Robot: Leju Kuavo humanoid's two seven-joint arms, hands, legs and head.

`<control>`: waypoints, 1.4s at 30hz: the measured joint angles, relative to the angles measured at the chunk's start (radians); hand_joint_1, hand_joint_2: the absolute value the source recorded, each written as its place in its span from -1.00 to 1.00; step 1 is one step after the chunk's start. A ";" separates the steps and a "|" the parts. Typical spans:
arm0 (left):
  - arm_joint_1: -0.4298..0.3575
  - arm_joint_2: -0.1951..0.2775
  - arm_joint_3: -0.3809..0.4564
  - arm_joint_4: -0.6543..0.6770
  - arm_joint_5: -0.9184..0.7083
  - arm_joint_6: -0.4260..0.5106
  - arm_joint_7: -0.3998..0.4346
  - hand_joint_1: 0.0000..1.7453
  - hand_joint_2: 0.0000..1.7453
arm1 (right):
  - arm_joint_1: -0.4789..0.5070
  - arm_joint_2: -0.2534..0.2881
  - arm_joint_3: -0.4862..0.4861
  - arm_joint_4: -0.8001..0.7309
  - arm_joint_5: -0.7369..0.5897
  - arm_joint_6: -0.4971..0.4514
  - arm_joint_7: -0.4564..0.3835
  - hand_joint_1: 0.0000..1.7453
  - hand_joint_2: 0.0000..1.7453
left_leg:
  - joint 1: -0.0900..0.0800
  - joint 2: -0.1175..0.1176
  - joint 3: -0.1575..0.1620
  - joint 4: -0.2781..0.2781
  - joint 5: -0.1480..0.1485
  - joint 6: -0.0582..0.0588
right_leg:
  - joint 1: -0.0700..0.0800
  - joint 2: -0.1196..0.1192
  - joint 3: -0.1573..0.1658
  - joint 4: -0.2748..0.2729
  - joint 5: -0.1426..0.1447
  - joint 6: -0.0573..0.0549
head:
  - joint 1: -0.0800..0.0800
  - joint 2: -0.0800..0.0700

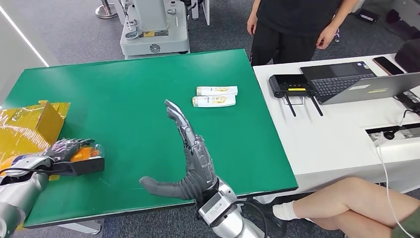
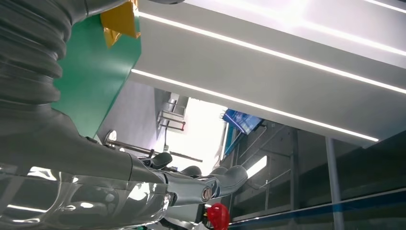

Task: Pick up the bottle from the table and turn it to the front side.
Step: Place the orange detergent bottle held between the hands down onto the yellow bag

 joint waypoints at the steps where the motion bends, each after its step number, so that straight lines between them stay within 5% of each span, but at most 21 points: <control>1: 0.002 0.001 0.000 0.000 0.000 0.003 0.001 -1.00 1.00 | 0.001 0.000 0.000 -0.001 0.000 0.000 0.000 -1.00 1.00 | 0.000 0.000 0.000 0.000 0.000 0.000 | 0.000 0.000 0.000 0.000 0.000 0.000 | 0.000 0.000; 27: 0.014 0.055 0.002 -0.007 0.034 0.035 -0.024 -1.00 1.00 | 0.014 -0.003 0.000 -0.010 -0.001 0.002 0.000 -1.00 1.00 | 0.000 0.000 0.000 0.000 0.000 0.000 | 0.000 0.000 0.000 0.000 0.000 0.000 | 0.000 0.000; 30: -0.015 0.076 0.002 -0.019 0.033 -0.013 -0.042 -1.00 1.00 | 0.014 -0.003 0.000 -0.010 -0.003 0.000 0.001 -1.00 1.00 | 0.001 0.001 0.000 0.000 0.000 0.000 | 0.001 0.001 0.000 0.000 0.000 0.000 | 0.000 0.000; 36: -0.098 0.137 -0.020 -0.033 0.017 -0.261 -0.098 -1.00 1.00 | 0.020 -0.008 0.000 -0.014 -0.020 -0.021 -0.009 -1.00 1.00 | 0.001 0.001 0.000 0.000 0.000 0.000 | 0.001 0.002 -0.001 0.000 0.000 0.000 | 0.000 0.000; 42: -0.127 0.159 -0.034 -0.041 0.027 -0.293 -0.109 -1.00 1.00 | 0.022 -0.009 0.000 -0.023 -0.021 -0.023 -0.010 -1.00 1.00 | 0.001 0.002 0.000 0.000 0.000 0.000 | 0.001 0.002 -0.001 0.000 0.000 0.000 | 0.000 0.000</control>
